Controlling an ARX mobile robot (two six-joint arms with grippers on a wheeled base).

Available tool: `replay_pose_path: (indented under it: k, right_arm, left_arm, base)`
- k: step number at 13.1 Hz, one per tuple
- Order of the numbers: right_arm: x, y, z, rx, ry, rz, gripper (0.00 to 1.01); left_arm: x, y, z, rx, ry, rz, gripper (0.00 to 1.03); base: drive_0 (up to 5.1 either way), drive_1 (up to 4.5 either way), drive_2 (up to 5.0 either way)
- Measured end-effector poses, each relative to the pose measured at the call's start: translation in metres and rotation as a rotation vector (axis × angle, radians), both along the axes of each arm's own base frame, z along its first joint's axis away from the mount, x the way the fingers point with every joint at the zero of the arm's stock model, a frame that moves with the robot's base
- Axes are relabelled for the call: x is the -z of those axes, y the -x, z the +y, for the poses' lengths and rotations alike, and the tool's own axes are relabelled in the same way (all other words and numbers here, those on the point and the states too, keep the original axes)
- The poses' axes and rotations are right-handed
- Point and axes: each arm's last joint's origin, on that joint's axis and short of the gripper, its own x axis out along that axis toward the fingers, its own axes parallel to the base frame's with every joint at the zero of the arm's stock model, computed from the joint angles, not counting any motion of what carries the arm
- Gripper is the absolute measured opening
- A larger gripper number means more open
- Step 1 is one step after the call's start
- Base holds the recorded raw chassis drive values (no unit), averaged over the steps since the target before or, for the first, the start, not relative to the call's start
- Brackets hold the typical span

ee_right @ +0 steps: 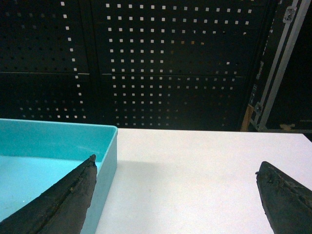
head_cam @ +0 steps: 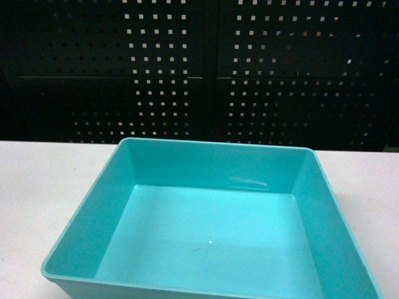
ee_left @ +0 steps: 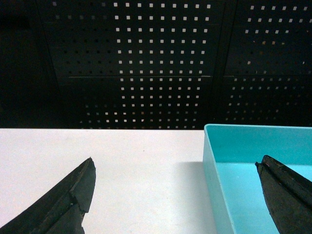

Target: Stack blue boxes stably on right

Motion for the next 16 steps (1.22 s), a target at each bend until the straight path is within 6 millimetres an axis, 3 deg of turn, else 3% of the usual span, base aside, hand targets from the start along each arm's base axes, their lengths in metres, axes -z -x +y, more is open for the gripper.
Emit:
replay_pose_path:
  k: [16]
  right_arm:
    - [0.0, 0.0, 0.0, 0.0, 0.0, 0.0, 0.98]
  left_arm:
    - [-0.0001, 0.0, 0.0, -0.002, -0.001, -0.001, 0.98]
  base:
    - [0.0, 0.0, 0.0]
